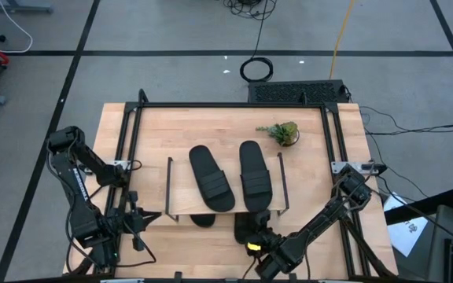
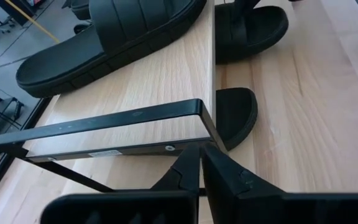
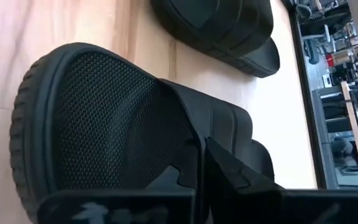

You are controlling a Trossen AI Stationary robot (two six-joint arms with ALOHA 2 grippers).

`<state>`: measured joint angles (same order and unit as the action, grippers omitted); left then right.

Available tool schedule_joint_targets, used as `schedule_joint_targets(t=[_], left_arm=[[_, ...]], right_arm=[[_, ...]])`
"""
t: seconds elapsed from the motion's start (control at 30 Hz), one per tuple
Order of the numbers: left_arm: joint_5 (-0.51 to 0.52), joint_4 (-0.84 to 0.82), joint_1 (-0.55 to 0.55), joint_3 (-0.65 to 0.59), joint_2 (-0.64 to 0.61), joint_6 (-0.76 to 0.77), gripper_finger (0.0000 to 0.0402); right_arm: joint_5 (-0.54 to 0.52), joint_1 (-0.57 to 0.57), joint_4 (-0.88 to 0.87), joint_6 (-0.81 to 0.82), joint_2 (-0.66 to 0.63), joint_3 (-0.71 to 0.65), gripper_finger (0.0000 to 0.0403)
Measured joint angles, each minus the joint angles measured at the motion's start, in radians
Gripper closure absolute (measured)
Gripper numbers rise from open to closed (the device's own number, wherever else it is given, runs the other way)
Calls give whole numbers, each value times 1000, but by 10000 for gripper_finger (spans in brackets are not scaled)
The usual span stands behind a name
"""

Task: Pick and place slides into the shelf
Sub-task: Adjust the black slide under the shelf, then adjust the shelf

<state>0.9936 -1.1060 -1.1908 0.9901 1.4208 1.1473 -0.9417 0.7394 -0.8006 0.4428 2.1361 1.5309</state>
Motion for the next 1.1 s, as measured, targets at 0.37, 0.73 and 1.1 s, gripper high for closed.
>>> schedule_joint_targets(t=[0.37,0.73,1.1], left_arm=[[-1,6,0,0,0,0,400],[-7,12,0,0,0,3,376],[-8,12,0,0,0,6,376]], right_arm=[[69,-19,12,28,-2,-6,393],[169,10,102,58,-11,-7,254],[-169,154,138,-18,-148,-7,253]])
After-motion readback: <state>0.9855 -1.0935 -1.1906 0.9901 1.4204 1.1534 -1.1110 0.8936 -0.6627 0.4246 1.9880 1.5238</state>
